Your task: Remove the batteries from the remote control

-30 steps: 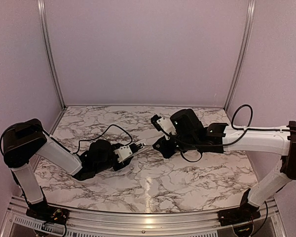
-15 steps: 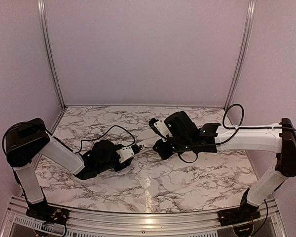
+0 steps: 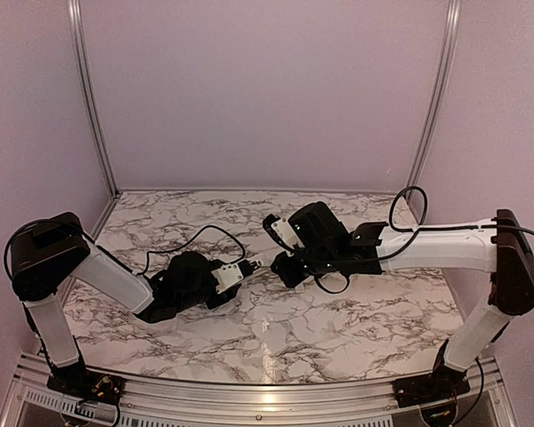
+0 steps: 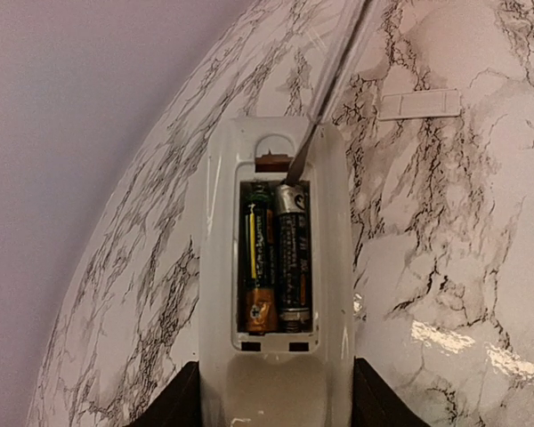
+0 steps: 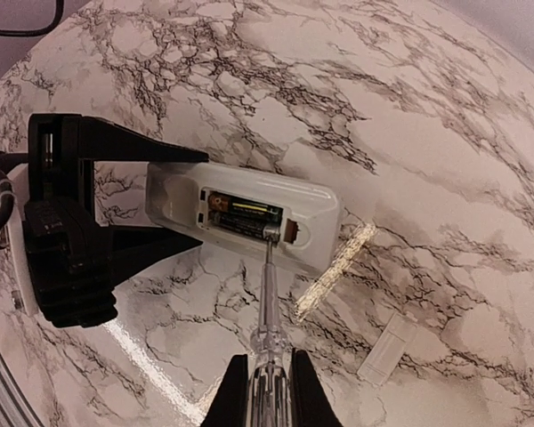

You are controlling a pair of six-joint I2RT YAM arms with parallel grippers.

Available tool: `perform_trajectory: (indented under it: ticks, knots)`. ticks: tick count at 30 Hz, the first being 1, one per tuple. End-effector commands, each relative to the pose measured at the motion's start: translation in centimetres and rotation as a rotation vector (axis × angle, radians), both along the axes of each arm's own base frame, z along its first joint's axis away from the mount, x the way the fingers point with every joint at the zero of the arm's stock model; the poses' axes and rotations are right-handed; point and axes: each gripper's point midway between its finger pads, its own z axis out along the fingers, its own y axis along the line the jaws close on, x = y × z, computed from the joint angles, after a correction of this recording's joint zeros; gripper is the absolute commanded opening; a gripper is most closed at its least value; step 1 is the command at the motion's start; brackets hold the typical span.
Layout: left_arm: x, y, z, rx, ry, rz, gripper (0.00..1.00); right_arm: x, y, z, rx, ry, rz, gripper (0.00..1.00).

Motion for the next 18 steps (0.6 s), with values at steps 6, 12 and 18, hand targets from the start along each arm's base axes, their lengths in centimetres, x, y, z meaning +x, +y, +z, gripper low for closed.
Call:
perform_trajectory:
  ticks: [6, 12, 18]
  knots:
    - [0.2, -0.5, -0.6, 0.01, 0.011, 0.008, 0.0, 0.8, 0.9, 1.1, 0.005, -0.041, -0.013, 0.0]
    - [0.1, -0.5, -0.6, 0.012, 0.012, 0.006, 0.0, 0.8, 0.9, 0.8, -0.001, -0.037, -0.014, 0.0]
    - [0.2, -0.5, -0.7, 0.015, 0.013, 0.01, 0.0, 0.7, 1.0, 0.1, -0.009, -0.022, -0.008, 0.0]
